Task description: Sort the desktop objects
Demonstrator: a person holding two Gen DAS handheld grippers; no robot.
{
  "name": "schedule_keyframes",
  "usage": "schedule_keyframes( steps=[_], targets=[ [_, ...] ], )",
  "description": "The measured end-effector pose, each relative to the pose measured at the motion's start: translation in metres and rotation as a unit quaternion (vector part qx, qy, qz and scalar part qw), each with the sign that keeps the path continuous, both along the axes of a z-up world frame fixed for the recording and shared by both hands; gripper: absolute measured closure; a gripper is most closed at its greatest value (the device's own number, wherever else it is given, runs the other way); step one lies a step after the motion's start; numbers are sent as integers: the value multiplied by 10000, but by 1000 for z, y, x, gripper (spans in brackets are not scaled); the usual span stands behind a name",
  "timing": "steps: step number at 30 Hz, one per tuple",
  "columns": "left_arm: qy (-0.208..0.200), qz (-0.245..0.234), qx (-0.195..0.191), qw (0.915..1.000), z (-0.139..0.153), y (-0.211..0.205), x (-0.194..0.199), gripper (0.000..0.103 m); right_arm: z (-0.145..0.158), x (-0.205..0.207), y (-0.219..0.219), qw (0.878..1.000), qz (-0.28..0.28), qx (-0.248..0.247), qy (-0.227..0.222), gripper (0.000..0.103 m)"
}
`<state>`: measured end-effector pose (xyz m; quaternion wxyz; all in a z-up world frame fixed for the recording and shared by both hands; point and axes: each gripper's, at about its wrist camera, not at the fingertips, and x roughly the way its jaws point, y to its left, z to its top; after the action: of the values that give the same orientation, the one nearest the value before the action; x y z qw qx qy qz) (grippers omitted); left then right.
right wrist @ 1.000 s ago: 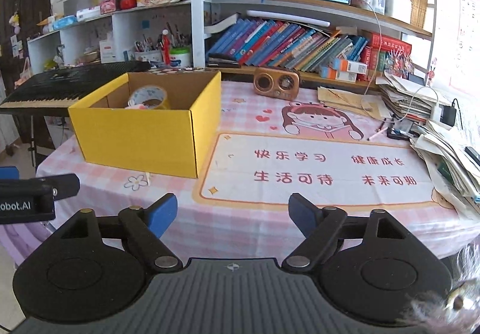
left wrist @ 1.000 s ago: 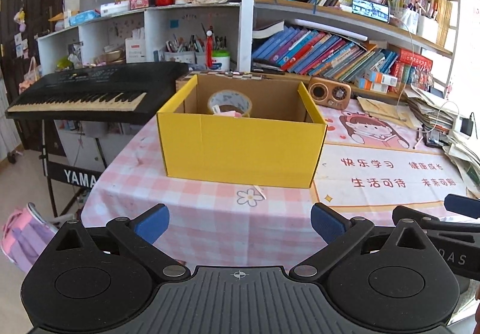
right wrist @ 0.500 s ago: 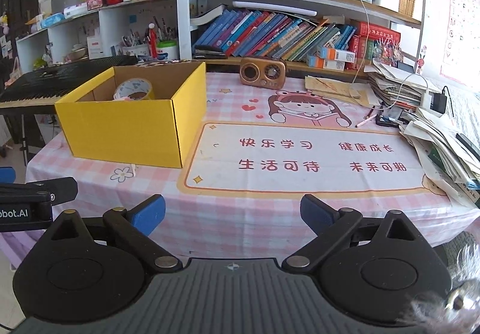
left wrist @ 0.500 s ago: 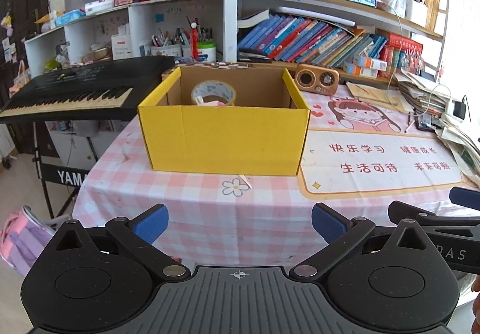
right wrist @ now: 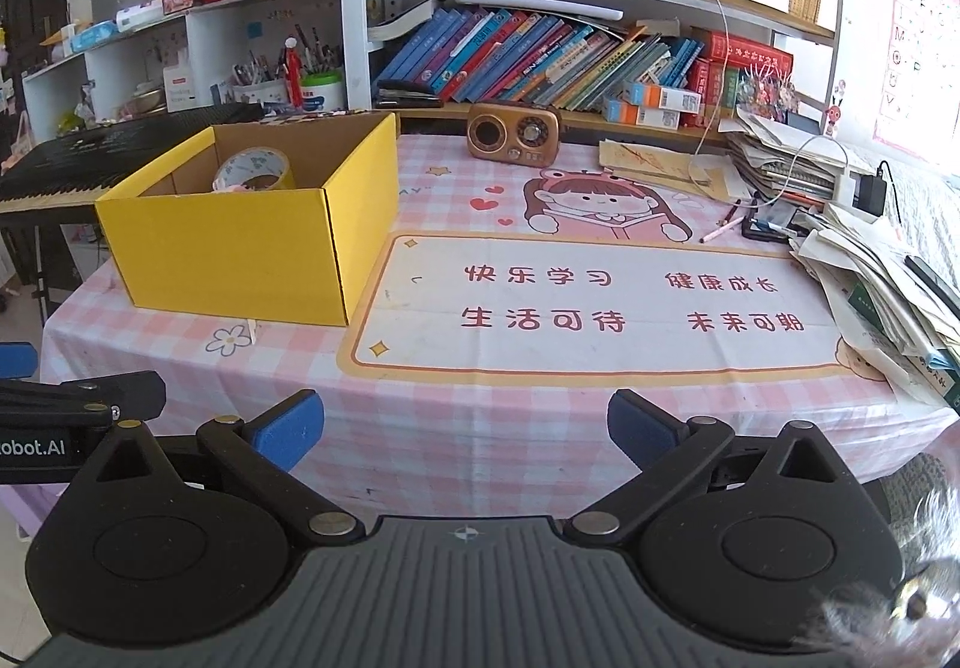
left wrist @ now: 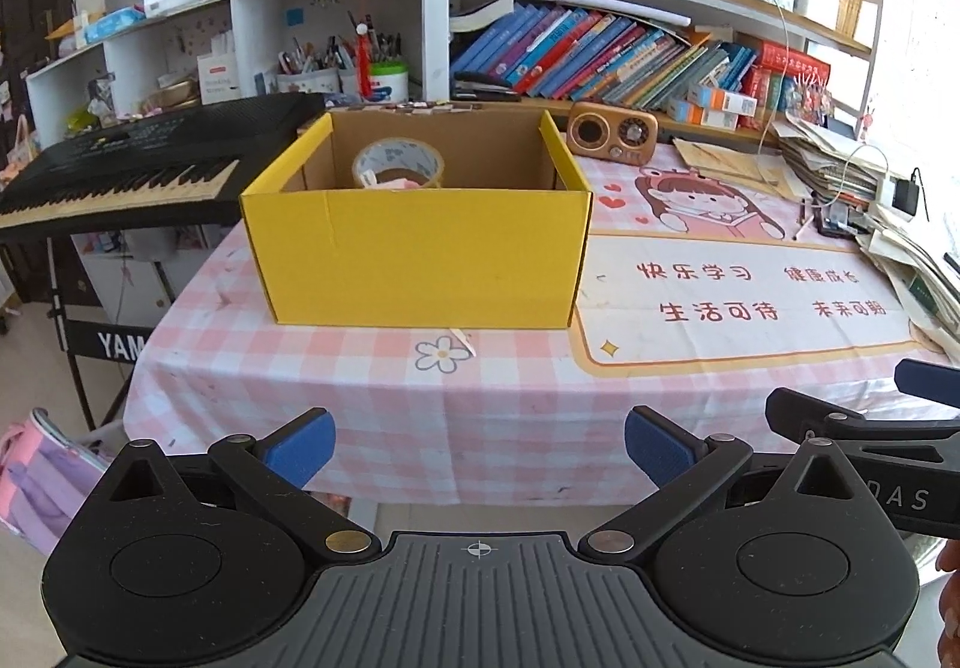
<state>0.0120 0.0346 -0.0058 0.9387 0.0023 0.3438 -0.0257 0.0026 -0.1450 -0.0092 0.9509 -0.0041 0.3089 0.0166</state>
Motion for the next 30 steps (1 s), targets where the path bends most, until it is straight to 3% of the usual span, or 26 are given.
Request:
schedule_keyframes(
  steps=[30],
  targets=[
    [93, -11, -209, 9997, -3, 2, 5, 0, -4, 3, 2, 10000, 17, 7, 75, 1]
  ],
)
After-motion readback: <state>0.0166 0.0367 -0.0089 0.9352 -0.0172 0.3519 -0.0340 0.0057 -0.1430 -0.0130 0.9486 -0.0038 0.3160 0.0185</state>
